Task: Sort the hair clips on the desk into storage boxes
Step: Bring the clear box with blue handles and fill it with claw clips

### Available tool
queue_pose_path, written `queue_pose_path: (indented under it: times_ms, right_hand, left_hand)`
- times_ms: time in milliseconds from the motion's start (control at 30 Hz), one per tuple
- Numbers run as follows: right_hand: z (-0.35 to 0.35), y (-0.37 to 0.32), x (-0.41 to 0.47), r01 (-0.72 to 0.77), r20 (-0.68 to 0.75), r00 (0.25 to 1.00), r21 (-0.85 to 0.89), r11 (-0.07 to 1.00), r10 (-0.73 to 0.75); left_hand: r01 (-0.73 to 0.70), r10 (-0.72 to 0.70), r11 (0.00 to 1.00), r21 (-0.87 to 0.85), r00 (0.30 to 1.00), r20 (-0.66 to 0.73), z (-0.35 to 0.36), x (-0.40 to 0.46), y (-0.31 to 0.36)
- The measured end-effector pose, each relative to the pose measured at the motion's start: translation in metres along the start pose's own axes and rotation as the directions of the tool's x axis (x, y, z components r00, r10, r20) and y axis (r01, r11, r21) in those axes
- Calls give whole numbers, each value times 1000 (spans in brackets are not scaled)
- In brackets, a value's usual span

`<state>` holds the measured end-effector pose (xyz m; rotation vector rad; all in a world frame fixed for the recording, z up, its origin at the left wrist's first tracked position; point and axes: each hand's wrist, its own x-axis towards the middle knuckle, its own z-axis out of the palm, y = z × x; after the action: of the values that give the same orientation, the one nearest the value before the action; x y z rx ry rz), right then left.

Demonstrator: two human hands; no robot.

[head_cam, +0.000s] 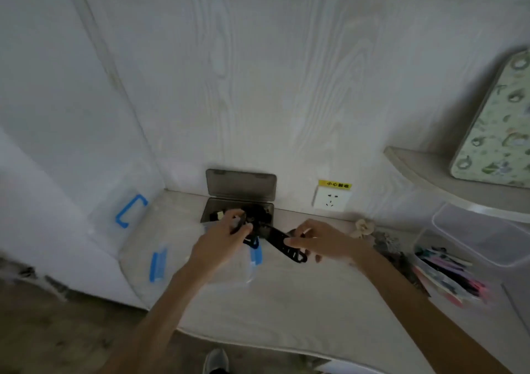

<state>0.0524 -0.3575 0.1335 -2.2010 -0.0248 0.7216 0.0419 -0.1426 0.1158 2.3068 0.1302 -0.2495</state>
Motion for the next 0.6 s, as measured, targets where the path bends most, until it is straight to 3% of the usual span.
queue_pose_path:
  times_ms: [100,233,400,533,600]
  right_hand:
    - [36,-51,14,94,120,990,-159,983,-75]
    - [92,-82,52,100,140,989,-468,878,-38]
    - [153,-78,84,76,91,995,-591,803,-28]
    - [162,-71,89,99,229,971,-643,759,67]
    - [157,-69,88,137,251,967,-646,751,38]
  left_hand:
    - [153,-148,988,36,982,-116,-37,-8,-41]
    - [389,-386,880,272,920,-65,-40,-10,-79]
    - [300,-322,676,673,942,-96,-16,-10,-84]
    - [250,-258,602,758,960,-111,-14,-4,-83]
    - [226,-237,578,784,966,-103,-20,-4,-80]
